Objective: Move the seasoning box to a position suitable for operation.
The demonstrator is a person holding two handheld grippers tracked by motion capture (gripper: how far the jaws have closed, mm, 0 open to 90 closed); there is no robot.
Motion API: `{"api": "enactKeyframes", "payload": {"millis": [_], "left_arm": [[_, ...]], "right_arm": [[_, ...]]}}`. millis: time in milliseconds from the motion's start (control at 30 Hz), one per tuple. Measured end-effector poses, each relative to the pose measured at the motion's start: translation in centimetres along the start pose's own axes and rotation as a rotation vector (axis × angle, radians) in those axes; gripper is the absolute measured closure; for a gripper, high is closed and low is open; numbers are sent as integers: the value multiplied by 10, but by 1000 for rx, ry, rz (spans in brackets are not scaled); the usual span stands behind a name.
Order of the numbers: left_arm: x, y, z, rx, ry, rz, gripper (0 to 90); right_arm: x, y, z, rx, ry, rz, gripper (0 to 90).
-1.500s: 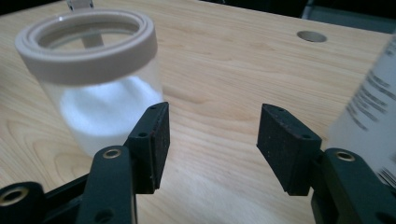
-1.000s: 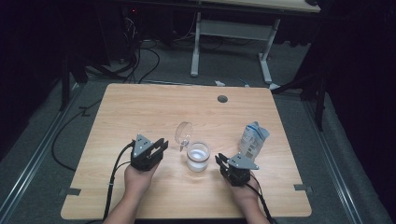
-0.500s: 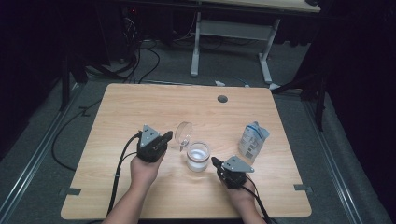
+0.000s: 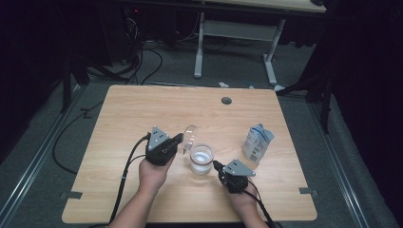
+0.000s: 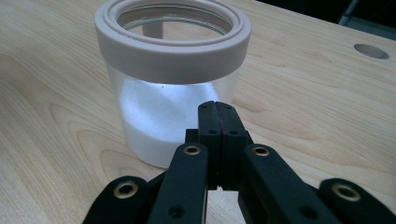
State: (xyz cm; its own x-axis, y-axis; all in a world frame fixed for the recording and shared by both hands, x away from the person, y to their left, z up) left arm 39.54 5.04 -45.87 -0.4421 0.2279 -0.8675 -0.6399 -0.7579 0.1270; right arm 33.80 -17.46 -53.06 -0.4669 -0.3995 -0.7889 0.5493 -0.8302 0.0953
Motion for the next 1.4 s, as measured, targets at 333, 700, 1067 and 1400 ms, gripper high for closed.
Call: {"api": "enactKeyframes", "payload": {"millis": [333,700,1067,1400], "left_arm": [[8,7,2,4,-5,-20,900],[46,-15,19,-61,-57,-18,900],[108,-67,73,-201,-147,28,537],[129,-84,97,-217,-118,100,456]], "right_arm": [[0,-1,0,6,1,7,900],[0,1,1,4,4,2,900],[-14,19,2,25,33,-52,900],[-18,15,-6,28,27,-30,900]]}}
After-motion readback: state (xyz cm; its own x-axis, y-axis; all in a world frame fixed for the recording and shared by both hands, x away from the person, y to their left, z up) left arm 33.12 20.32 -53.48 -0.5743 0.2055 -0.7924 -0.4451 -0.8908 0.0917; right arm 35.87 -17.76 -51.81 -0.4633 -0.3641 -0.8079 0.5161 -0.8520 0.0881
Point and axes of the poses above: each handheld gripper's, and its own axes: z roughly backward along the jaws, x roughly out of its underside, y roughly to its right, the point moved 3 cm from there along -z, roughly forward along the jaws, and after that the axes turned 10 degrees about -y, right-handed, at the moved point
